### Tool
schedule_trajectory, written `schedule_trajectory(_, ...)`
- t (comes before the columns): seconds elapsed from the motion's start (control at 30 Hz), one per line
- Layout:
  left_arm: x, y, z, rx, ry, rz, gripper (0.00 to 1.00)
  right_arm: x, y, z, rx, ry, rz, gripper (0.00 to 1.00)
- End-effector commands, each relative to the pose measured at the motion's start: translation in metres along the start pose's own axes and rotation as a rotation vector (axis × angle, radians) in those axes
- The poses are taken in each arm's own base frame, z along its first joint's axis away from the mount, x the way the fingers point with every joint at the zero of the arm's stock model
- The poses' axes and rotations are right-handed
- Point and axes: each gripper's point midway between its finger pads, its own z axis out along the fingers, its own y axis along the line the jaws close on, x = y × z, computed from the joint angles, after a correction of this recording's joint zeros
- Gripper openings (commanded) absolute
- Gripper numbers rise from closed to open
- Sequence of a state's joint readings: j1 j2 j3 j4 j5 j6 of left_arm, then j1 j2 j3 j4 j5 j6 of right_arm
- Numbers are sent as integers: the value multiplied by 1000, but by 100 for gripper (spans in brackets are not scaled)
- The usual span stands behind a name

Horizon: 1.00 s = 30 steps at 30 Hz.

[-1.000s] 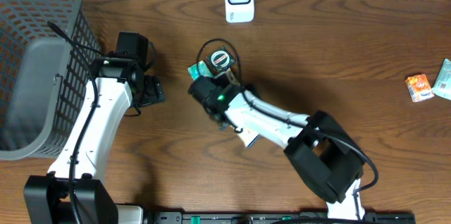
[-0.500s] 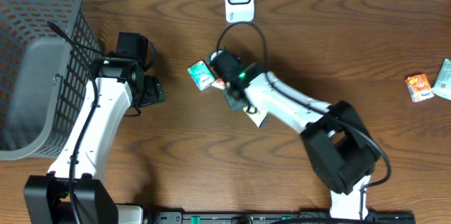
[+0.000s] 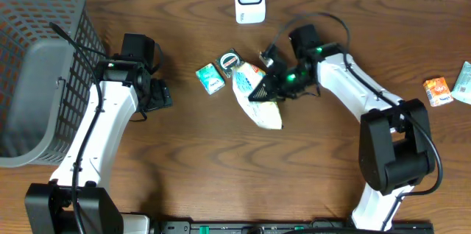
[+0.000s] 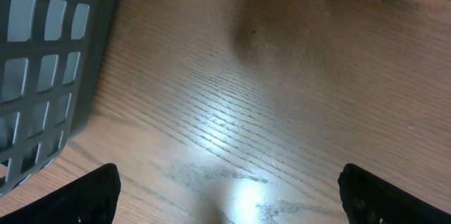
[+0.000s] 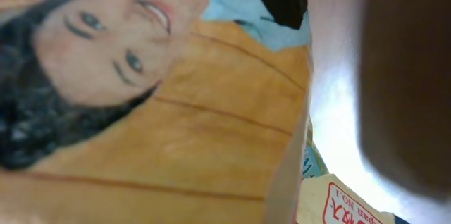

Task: Scan the item barcode

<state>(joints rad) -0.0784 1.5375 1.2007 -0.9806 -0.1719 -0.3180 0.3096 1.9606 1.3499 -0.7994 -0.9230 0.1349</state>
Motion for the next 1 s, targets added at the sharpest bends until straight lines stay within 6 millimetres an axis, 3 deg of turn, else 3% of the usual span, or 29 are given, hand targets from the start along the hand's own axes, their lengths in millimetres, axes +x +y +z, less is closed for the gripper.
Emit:
schedule_trajectory(0.0,0,5,1,-22,-1,-15,98,27,1,11,-173,64,51,1)
schedule_trajectory(0.1,0,5,1,-22,-1,-15,98,41,-22,19,-172,65,88,1)
schedule_trajectory(0.2,0,5,1,-22,-1,-16,98,40,-52,15,-63,37,116,5)
schedule_trajectory(0.3,0,5,1,-22,-1,-16,98,33,-79,0,61,3,187,19)
schedule_trajectory(0.4,0,5,1,-22,-1,-15,98,22,-95,-28,152,-28,244,25)
schedule_trajectory(0.43,0,5,1,-22,-1,-15,98,16,-100,-47,209,-40,266,32)
schedule_trajectory(0.47,0,5,1,-22,-1,-15,98,10,-104,-70,280,-44,258,48)
schedule_trajectory(0.53,0,5,1,-22,-1,-15,98,7,-107,-91,371,-34,252,65)
schedule_trajectory(0.63,0,5,1,-22,-1,-15,98,9,-110,-115,507,-8,262,78)
schedule_trajectory(0.67,0,5,1,-22,-1,-15,97,10,-109,-120,526,2,261,77)
schedule_trajectory(0.77,0,5,1,-22,-1,-15,98,20,-86,-112,445,67,218,57)
schedule_trajectory(0.83,0,5,1,-22,-1,-15,98,26,-72,-104,383,111,164,41)
schedule_trajectory(0.9,0,5,1,-22,-1,-15,97,34,-57,-95,348,158,128,17)
schedule_trajectory(0.97,0,5,1,-22,-1,-16,98,36,-47,-92,349,181,118,4)
